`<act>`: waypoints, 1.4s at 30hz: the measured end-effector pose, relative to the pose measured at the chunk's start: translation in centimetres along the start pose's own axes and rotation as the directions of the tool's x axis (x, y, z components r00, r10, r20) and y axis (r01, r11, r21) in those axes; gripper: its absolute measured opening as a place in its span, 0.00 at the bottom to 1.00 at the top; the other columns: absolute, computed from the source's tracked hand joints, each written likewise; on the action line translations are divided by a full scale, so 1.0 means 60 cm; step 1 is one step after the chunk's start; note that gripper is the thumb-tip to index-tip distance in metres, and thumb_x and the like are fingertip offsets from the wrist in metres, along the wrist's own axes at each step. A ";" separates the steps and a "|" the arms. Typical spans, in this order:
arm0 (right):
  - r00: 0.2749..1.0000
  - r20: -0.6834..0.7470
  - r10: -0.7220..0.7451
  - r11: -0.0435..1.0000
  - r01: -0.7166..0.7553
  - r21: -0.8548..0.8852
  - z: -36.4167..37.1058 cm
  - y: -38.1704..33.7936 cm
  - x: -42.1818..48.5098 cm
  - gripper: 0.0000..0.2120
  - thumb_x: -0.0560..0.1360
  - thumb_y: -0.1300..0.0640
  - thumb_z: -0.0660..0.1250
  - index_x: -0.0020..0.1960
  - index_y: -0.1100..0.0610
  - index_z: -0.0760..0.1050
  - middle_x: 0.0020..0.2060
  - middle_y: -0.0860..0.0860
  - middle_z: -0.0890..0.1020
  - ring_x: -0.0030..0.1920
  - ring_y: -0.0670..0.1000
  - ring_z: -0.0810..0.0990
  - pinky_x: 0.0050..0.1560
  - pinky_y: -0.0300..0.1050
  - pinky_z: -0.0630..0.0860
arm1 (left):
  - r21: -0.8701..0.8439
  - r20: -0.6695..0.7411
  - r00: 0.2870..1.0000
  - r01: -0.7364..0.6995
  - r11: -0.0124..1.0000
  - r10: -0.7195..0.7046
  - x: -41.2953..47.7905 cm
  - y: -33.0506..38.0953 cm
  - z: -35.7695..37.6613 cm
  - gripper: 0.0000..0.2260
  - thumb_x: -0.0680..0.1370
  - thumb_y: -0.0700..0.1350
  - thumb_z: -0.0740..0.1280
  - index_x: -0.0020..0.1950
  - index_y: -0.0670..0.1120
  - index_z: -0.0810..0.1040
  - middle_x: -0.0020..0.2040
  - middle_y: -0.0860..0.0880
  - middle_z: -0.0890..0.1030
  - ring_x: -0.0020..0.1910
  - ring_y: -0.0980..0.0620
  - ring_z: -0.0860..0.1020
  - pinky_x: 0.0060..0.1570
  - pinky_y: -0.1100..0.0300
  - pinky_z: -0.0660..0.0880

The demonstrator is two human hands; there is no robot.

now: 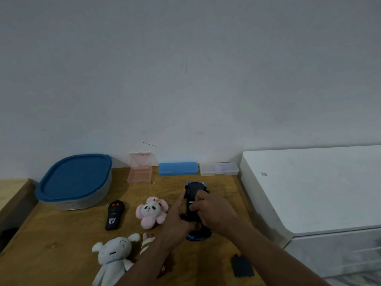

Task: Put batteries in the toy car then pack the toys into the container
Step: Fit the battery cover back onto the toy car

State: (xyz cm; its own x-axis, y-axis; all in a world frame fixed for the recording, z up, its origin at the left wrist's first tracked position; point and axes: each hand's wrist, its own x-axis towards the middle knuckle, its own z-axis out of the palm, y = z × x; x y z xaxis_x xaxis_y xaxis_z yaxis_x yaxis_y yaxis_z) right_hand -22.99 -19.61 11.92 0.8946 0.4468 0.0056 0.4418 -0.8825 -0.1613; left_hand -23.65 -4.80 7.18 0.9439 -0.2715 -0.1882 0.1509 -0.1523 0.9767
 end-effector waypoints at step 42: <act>0.890 -0.098 0.446 0.532 -0.175 0.829 -0.041 0.024 -0.014 0.12 0.67 0.57 0.76 0.48 0.47 0.81 0.44 0.48 0.83 0.45 0.47 0.82 0.48 0.47 0.82 | -0.062 0.059 0.998 0.017 0.998 -0.013 0.009 0.001 -0.020 0.47 0.64 0.31 0.72 0.75 0.61 0.58 0.57 0.48 0.83 0.57 0.47 0.82 0.62 0.40 0.75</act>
State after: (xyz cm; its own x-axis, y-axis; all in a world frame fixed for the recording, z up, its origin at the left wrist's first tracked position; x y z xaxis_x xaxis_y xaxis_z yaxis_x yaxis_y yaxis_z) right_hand -22.93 -21.59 14.10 0.9995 -0.0101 0.0294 0.0223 -0.4259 -0.9045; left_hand -22.77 -3.82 7.28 0.9228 -0.3250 -0.2068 0.1846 -0.0980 0.9779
